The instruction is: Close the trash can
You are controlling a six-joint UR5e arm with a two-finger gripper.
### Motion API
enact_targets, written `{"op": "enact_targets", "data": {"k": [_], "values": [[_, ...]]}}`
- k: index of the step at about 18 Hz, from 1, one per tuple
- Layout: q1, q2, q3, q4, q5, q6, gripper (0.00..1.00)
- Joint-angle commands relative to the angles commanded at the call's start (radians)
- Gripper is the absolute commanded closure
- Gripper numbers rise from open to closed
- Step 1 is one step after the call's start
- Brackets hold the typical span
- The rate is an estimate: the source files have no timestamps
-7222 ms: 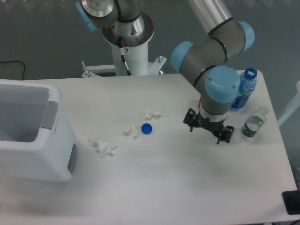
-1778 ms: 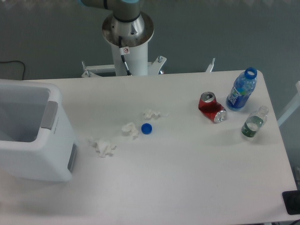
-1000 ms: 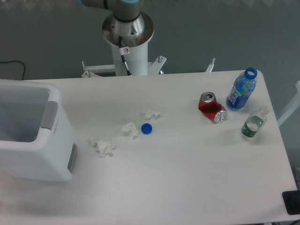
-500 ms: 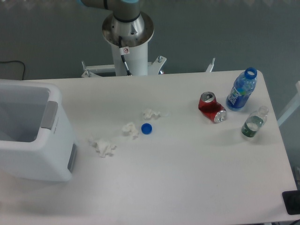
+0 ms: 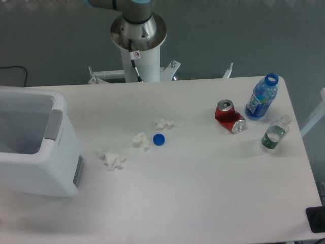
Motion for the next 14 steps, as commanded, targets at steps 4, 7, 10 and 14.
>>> {"op": "enact_targets", "data": {"k": [4,7,10,14], "values": [[-0.002,-0.009,-0.006,0.0,0.002,-0.006,0.73],[-0.005,-0.031,-0.005,0.0,0.003,-0.008,0.73],[-0.014,-0.054,0.012,0.0,0.002,-0.011,0.73],[-0.015,-0.058,0.017,0.0,0.002,-0.026,0.73]]}}
